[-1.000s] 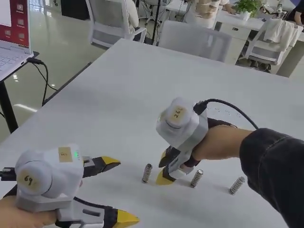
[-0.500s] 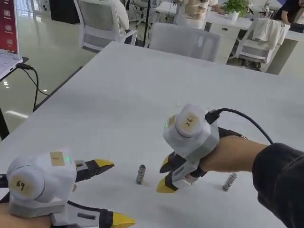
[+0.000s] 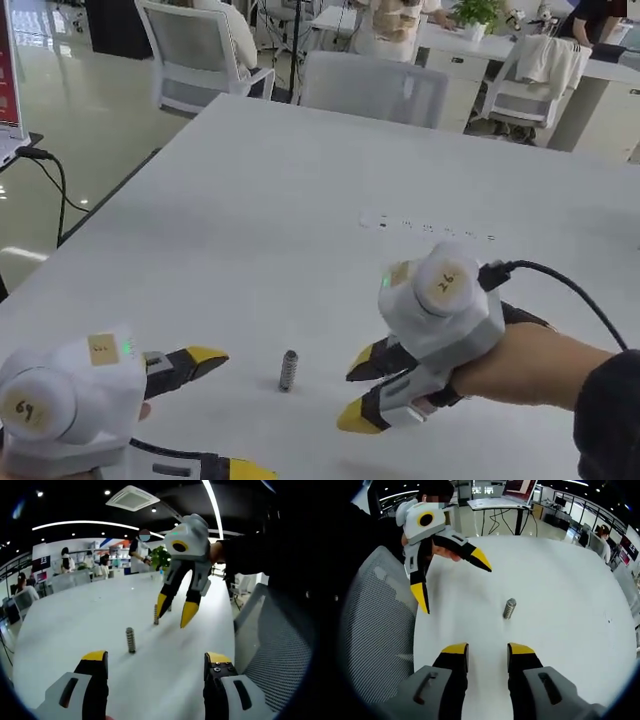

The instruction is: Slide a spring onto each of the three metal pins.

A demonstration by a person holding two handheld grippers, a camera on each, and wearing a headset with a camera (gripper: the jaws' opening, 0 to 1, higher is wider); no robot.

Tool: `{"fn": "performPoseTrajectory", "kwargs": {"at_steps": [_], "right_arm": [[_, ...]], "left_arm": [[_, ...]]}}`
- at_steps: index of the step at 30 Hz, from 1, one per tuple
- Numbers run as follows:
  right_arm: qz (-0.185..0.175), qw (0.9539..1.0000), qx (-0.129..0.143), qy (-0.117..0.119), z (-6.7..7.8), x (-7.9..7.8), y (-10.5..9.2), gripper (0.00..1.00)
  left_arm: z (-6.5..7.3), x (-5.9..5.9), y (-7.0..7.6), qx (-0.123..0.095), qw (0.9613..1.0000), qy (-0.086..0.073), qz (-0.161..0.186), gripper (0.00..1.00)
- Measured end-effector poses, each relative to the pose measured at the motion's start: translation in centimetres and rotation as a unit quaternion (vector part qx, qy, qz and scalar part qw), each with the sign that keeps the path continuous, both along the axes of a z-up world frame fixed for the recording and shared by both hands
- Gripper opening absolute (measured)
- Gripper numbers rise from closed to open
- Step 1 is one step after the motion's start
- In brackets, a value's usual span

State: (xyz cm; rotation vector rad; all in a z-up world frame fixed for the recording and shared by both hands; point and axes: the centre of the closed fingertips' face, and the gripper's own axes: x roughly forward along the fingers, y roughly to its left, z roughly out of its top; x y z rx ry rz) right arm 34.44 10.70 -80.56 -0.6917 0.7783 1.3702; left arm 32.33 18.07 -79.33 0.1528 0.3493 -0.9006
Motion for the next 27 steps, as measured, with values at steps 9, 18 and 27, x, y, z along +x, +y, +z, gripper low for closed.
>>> {"fn": "performPoseTrajectory", "kwargs": {"at_steps": [9,18,27], "right_arm": [[-0.029,0.9989,0.034,0.009,0.1,-0.9,-1.5,0.33],[-0.065,0.9962,0.056,0.01,0.1,-0.9,-3.4,0.36],[-0.109,0.9906,0.082,0.012,0.3,-0.7,-5.3,0.41]], "left_arm": [[0.1,-0.4,-0.2,-0.003,1.0,0.003,0.001,0.75],[0.1,-0.5,-0.3,-0.005,1.0,0.005,0.002,0.76],[0.0,-0.4,-0.3,-0.007,0.9999,0.008,0.003,0.77]]}}
